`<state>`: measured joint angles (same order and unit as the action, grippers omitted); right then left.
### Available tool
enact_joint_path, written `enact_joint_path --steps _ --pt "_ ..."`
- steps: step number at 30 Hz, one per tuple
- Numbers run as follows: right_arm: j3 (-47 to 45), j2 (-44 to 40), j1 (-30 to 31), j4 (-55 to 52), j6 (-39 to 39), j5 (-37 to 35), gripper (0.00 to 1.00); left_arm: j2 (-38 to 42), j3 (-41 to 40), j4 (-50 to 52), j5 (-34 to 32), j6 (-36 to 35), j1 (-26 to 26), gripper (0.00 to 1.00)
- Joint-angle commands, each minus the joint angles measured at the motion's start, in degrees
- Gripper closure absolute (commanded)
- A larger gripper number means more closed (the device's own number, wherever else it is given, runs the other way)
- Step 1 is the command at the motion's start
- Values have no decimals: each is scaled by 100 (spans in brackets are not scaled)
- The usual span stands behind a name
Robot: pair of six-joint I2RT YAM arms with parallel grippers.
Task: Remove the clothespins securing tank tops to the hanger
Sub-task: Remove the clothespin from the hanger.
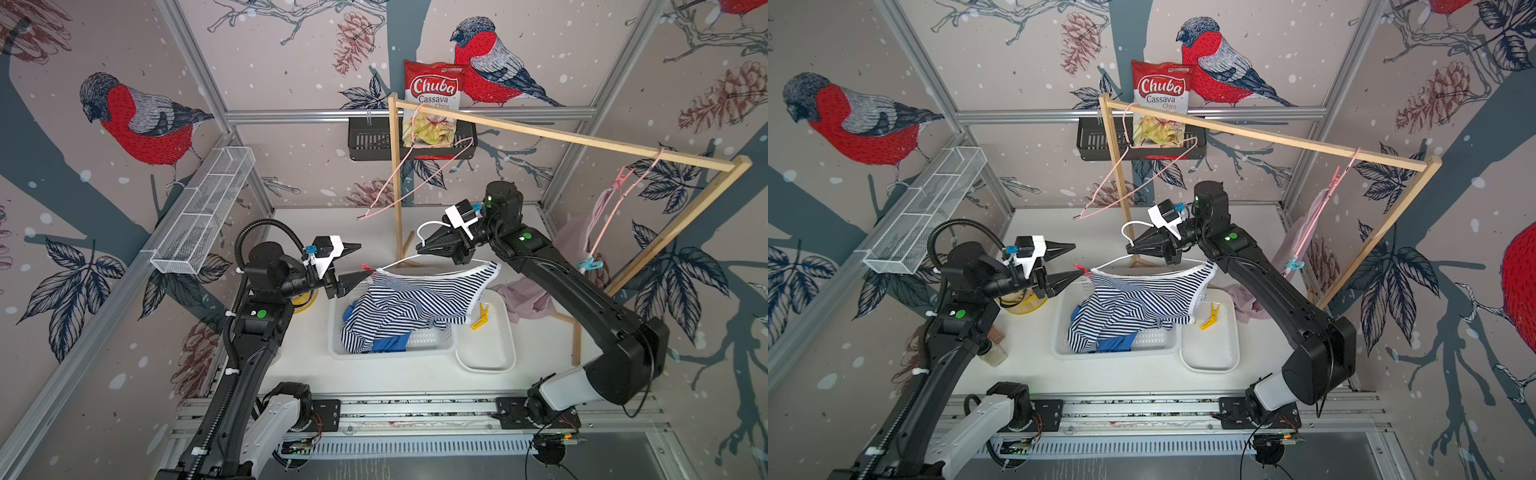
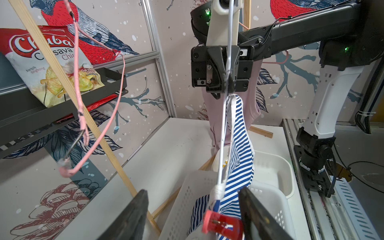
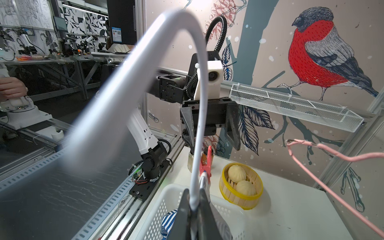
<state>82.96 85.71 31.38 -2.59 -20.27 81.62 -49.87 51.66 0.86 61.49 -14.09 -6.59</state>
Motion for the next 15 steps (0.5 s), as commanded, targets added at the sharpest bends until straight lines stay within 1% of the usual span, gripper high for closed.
enact_joint_path --steps 1,5,7,10,12,15 --pt "96 29 9 -47 92 200 100 20 48 66 242 -208 -9 34" --pt "166 98 14 -65 137 247 100 38 64 218 474 -201 -22 37" --pt "214 129 26 -58 170 228 100 38 72 286 501 -236 -44 40" --pt "319 206 25 3 307 125 100 88 94 527 142 -398 -44 51" --pt "376 247 43 22 340 134 100 128 66 491 66 -364 -44 57" --pt "398 252 64 45 340 134 100 132 121 468 39 -258 -44 72"
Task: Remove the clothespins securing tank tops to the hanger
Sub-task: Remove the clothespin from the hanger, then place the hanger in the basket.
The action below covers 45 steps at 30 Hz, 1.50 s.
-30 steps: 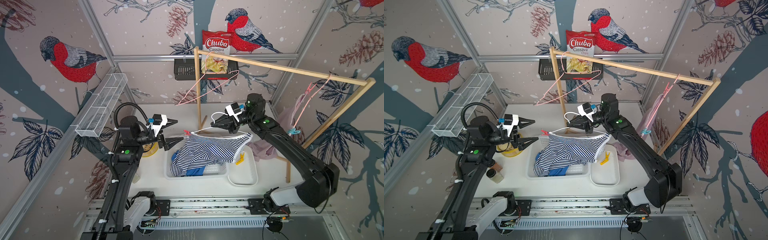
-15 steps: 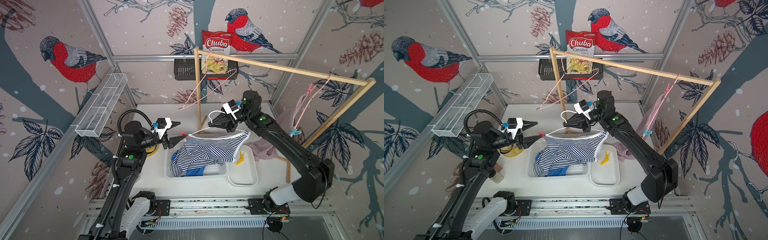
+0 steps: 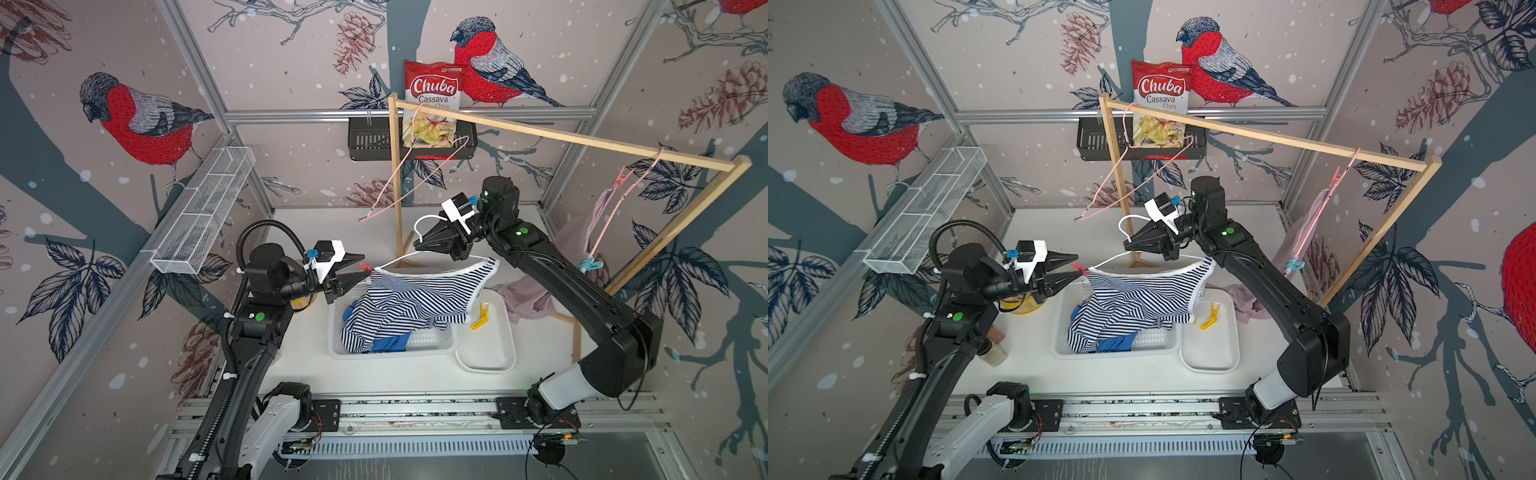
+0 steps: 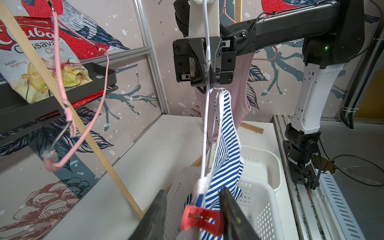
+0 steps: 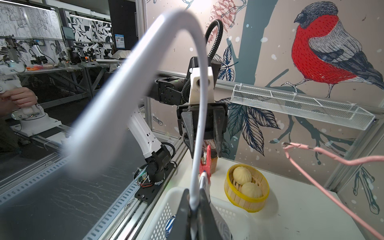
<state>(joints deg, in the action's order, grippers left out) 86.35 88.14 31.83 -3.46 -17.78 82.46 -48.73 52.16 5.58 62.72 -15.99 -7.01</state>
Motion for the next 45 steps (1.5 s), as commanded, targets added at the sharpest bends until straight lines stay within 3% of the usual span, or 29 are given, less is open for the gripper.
enact_joint_path --steps 1,4,11,14,22,27,35,43,45 --pt "58 10 16 127 93 43 100 6 95 23 -86 -69 -3 81" --pt "52 -17 16 130 91 36 100 6 127 57 -24 -80 -3 100" --pt "2 -41 75 162 124 -211 100 7 162 136 27 -104 -3 100" --pt "-140 -21 172 134 110 -478 100 139 172 39 -422 -47 -2 100" --pt "-414 175 596 -284 -155 -1363 100 766 -15 -377 -2691 122 -3 100" --pt "72 631 903 -1461 -634 -1998 100 996 -213 -391 -3206 252 -5 100" --pt "106 1374 1351 -1621 -557 -1659 100 1247 -425 -412 -3172 434 -3 100" --pt "407 2358 907 -2327 -753 -677 100 1314 -451 -220 -3080 439 -3 100" --pt "513 2561 832 -2485 -858 -597 90 1283 -466 -224 -3067 456 -2 100"
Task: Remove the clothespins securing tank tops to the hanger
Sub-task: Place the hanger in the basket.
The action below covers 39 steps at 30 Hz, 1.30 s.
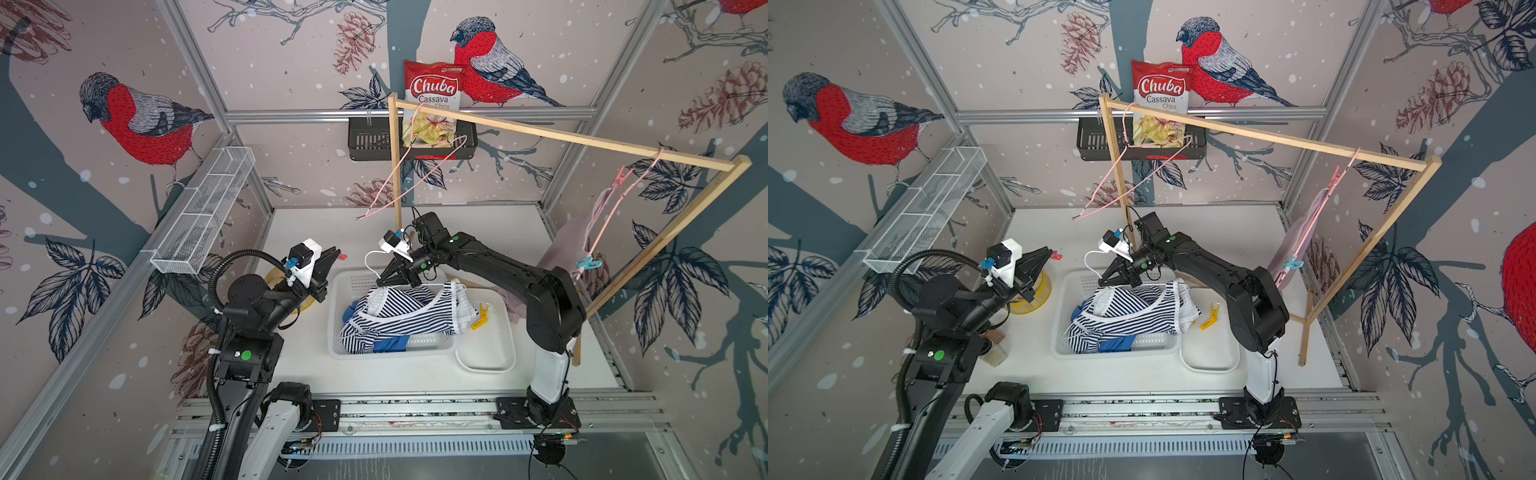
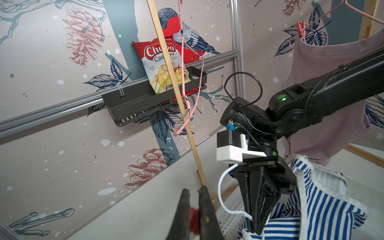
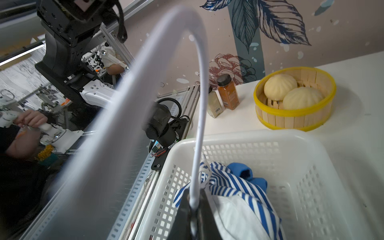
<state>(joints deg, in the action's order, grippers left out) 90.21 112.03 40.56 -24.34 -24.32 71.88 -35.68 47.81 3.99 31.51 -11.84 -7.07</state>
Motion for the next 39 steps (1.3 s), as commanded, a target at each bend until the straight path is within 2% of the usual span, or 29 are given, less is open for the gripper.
enact_joint_path --steps 1,3,4,6,8,11,15,18,20,24,28,34,36,39 --pt "152 219 -69 -392 -183 480 80 -43 -39 -65 74 50 4 100" --pt "154 277 -92 -370 -101 410 65 -96 -65 -65 151 74 4 100" --pt "138 271 -83 -352 -64 293 53 -120 -62 -62 184 84 4 100" --pt "-38 166 -74 5 252 -199 38 -159 -68 -65 249 118 4 100" --pt "-327 19 -79 533 744 -921 33 -189 -86 -87 303 128 4 100" --pt "-634 -189 -116 901 1036 -1645 31 -222 -110 -126 360 155 4 100" --pt "-668 -451 -107 813 1370 -3146 27 -279 -119 -185 538 198 4 100" --pt "-687 -705 -118 767 1514 -3633 25 -376 -115 -236 728 238 4 100" --pt "-680 -834 -118 747 1711 -4150 19 -464 -99 -241 824 269 4 100" --pt "-384 -942 -198 135 1929 -4822 17 -576 -73 -272 927 367 4 100" --pt "-880 -1600 -344 658 2571 -3982 19 -603 -113 -581 1404 671 0 100" --pt "-2497 -3161 -360 3505 4082 -2585 17 -1104 -61 -1581 2718 1746 -25 100" --pt "-2861 -3489 -342 4235 4381 -2323 16 -1255 -55 -1978 2779 2087 -159 100" --pt "-2992 -3698 -295 4287 4285 -2269 15 -1331 -27 -2095 2675 2024 -513 100"
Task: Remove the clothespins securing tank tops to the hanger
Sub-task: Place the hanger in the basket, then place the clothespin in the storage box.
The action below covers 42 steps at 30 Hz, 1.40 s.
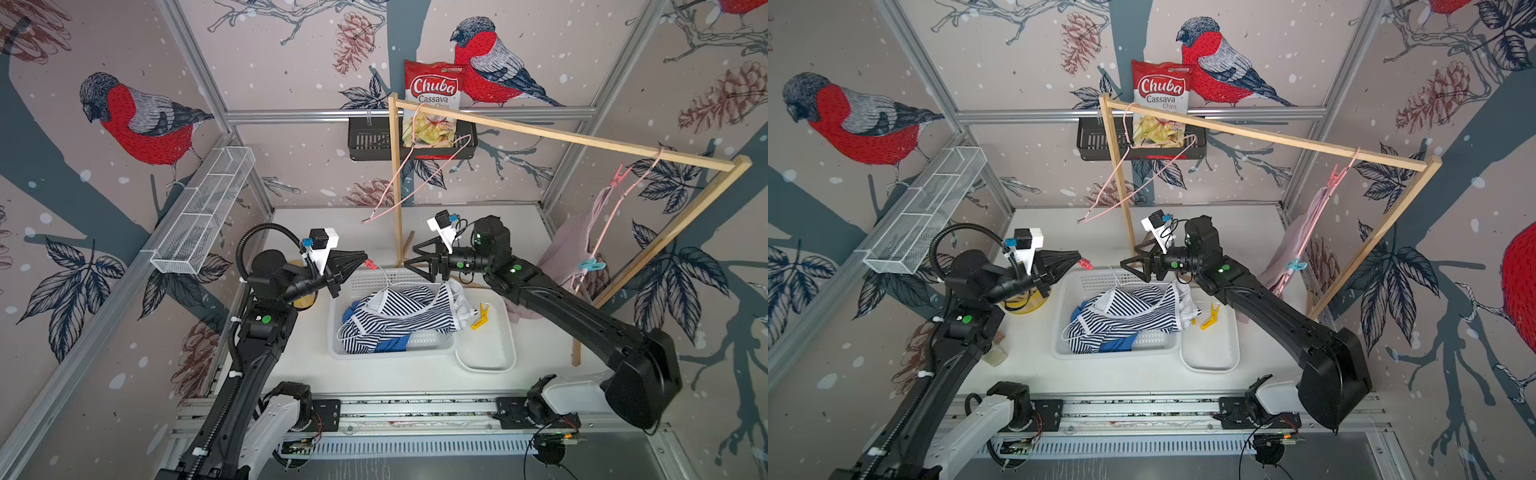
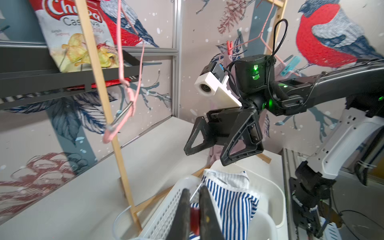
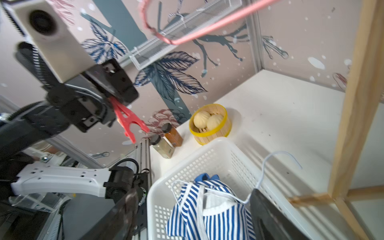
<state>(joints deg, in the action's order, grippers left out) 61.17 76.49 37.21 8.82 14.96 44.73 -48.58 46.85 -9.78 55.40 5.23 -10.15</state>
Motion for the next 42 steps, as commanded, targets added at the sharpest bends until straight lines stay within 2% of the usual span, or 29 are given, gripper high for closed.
enact_joint_path --steps 1,5,8,12,23,31,33,36,38,42 --pt "-66 -165 40 898 310 542 15 -86 101 -688 268 243 -333 100" --pt "107 -183 150 634 82 781 16 -434 348 -380 275 -94 -731 100" --pt "288 -164 305 274 -370 777 16 -744 631 25 257 -381 -915 100" --pt "378 -136 330 82 -634 1061 17 -833 725 55 133 -500 -1065 100" --pt "745 120 483 -653 -1300 948 22 -952 939 247 219 -723 -1139 100" --pt "934 394 566 -857 -1430 905 33 -965 977 264 192 -813 -1160 100" --pt "968 434 577 -872 -1460 903 38 -983 988 276 177 -827 -1162 96" --pt "1001 490 577 -858 -1482 871 48 -1011 1001 331 188 -869 -1163 86" --pt "1012 513 574 -843 -1486 842 61 -1021 1001 396 194 -941 -1162 78" --pt "1060 555 576 -959 -1557 742 90 -1056 998 663 206 -1177 -1159 73"
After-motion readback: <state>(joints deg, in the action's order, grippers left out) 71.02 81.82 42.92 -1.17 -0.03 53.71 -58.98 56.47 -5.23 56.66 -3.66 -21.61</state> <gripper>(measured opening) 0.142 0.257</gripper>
